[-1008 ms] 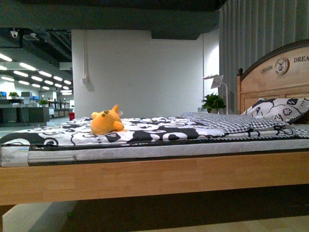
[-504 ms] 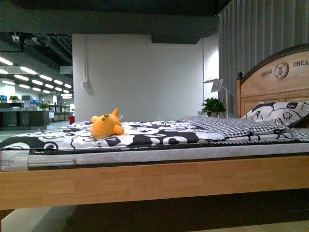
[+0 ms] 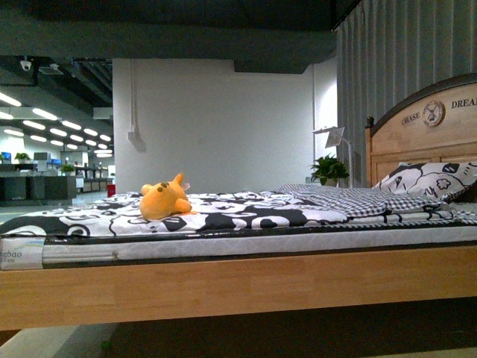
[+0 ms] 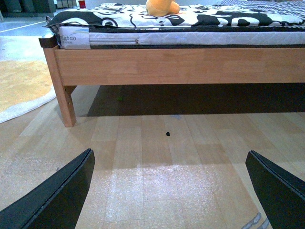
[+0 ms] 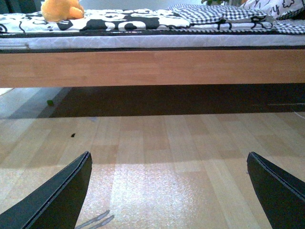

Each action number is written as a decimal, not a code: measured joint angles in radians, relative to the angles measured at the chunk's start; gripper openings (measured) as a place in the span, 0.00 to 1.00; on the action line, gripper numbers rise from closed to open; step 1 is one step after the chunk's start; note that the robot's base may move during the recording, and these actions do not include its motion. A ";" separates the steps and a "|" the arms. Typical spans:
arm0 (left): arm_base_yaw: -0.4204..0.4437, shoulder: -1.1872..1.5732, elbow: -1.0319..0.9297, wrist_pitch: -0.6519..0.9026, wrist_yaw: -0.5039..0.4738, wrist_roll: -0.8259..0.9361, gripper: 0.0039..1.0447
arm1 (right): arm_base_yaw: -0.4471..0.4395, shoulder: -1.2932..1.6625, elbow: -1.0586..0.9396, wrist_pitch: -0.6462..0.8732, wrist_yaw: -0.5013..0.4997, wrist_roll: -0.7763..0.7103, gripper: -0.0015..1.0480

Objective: Put away toys

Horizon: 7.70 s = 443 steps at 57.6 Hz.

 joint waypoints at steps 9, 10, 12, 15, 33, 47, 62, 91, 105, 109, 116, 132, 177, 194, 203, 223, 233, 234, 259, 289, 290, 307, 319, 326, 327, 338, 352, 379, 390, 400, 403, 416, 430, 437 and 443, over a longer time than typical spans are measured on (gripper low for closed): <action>0.000 0.000 0.000 0.000 0.000 0.000 0.94 | 0.000 0.000 0.000 0.000 0.000 0.000 0.94; 0.000 0.000 0.000 0.000 0.000 0.000 0.94 | 0.000 0.000 0.000 0.000 0.000 0.000 0.94; 0.000 0.000 0.000 0.000 0.000 0.000 0.94 | 0.000 0.000 0.000 0.000 0.000 0.000 0.94; 0.000 0.000 0.000 0.000 0.000 0.000 0.94 | 0.000 0.000 0.000 0.000 0.000 0.000 0.94; 0.000 0.000 0.000 0.000 0.000 0.000 0.94 | 0.000 0.000 0.000 0.000 0.000 0.000 0.94; 0.000 0.000 0.000 0.000 0.001 0.000 0.94 | 0.000 0.000 0.000 0.000 0.000 0.000 0.94; 0.000 0.000 0.000 0.000 0.002 0.000 0.94 | 0.000 0.000 0.000 0.000 0.000 0.000 0.94; 0.000 0.000 0.000 0.000 0.002 0.000 0.94 | 0.000 0.000 0.000 0.000 0.000 0.000 0.94; 0.000 0.000 0.000 0.000 0.002 0.000 0.94 | 0.000 0.000 0.000 0.000 0.000 0.000 0.94; 0.000 0.000 0.000 0.000 0.002 0.000 0.94 | 0.000 0.000 0.000 0.000 0.000 0.000 0.94; 0.000 0.000 0.000 0.000 0.002 0.000 0.94 | 0.000 0.000 0.000 0.000 0.000 0.000 0.94; 0.000 0.000 0.000 0.000 0.002 0.000 0.94 | 0.000 0.000 0.000 0.000 0.000 0.000 0.94; 0.000 0.000 0.000 0.000 0.002 0.000 0.94 | 0.000 0.000 0.000 0.000 0.000 0.000 0.94; 0.000 0.000 0.000 0.000 0.003 0.000 0.94 | 0.000 0.000 0.000 0.000 0.004 0.000 0.94; 0.000 0.000 0.000 0.000 0.003 0.000 0.94 | 0.000 0.000 0.000 0.000 0.004 0.000 0.94; 0.000 -0.003 0.000 0.000 0.002 0.000 0.94 | 0.000 0.000 0.000 0.000 0.003 0.000 0.94; 0.000 -0.003 0.000 0.002 0.003 0.000 0.94 | 0.000 0.001 0.000 0.001 0.003 0.000 0.94; 0.000 -0.003 0.000 0.000 0.002 0.000 0.94 | 0.000 0.001 0.000 -0.001 0.000 0.000 0.94; 0.000 -0.003 0.000 0.001 0.002 0.000 0.94 | 0.000 0.001 0.000 0.000 -0.003 0.000 0.94; 0.000 -0.003 0.000 0.001 0.002 0.000 0.94 | 0.091 0.134 0.020 0.106 0.409 0.073 0.94; 0.000 -0.003 0.000 0.001 0.002 0.000 0.94 | 0.091 0.150 0.028 0.121 0.405 0.074 0.94; 0.000 -0.003 0.000 0.001 0.002 0.000 0.94 | 0.060 0.400 0.145 0.332 0.336 0.088 0.94; 0.000 -0.003 0.000 0.001 0.002 0.000 0.94 | 0.019 0.573 0.227 0.437 0.194 0.132 0.94; 0.000 -0.003 0.000 0.001 0.002 0.000 0.94 | 0.002 0.666 0.260 0.491 0.112 0.155 0.94; 0.000 -0.003 0.000 0.001 0.002 0.000 0.94 | 0.000 0.674 0.262 0.495 0.106 0.158 0.94; 0.000 -0.003 0.000 0.001 0.002 0.000 0.94 | -0.041 0.796 0.326 0.516 0.005 0.216 0.94; 0.000 -0.003 0.000 0.001 0.002 0.000 0.94 | -0.002 0.885 0.412 0.534 -0.018 0.217 0.94; 0.000 -0.003 0.000 0.001 0.002 0.000 0.94 | 0.179 1.039 0.506 0.602 0.063 0.198 0.94; 0.000 -0.003 0.000 0.001 0.002 0.000 0.94 | 0.220 1.093 0.523 0.643 0.080 0.187 0.94; 0.000 -0.003 0.000 0.001 0.002 0.000 0.94 | 0.259 1.189 0.538 0.713 0.099 0.186 0.94; 0.000 -0.003 0.000 0.001 0.002 0.000 0.94 | 0.273 1.207 0.543 0.727 0.108 0.185 0.94; 0.000 -0.003 0.000 0.001 0.002 0.000 0.94 | 0.349 1.271 0.573 0.784 0.148 0.163 0.94; 0.000 -0.003 0.000 0.001 0.002 0.000 0.94 | 0.414 1.352 0.604 0.884 0.218 0.072 0.94; 0.000 -0.003 0.000 0.001 0.002 0.000 0.94 | 0.427 1.388 0.620 0.944 0.248 0.004 0.94; 0.000 -0.003 0.000 0.001 0.002 0.000 0.94 | 0.432 1.423 0.636 1.014 0.285 -0.062 0.94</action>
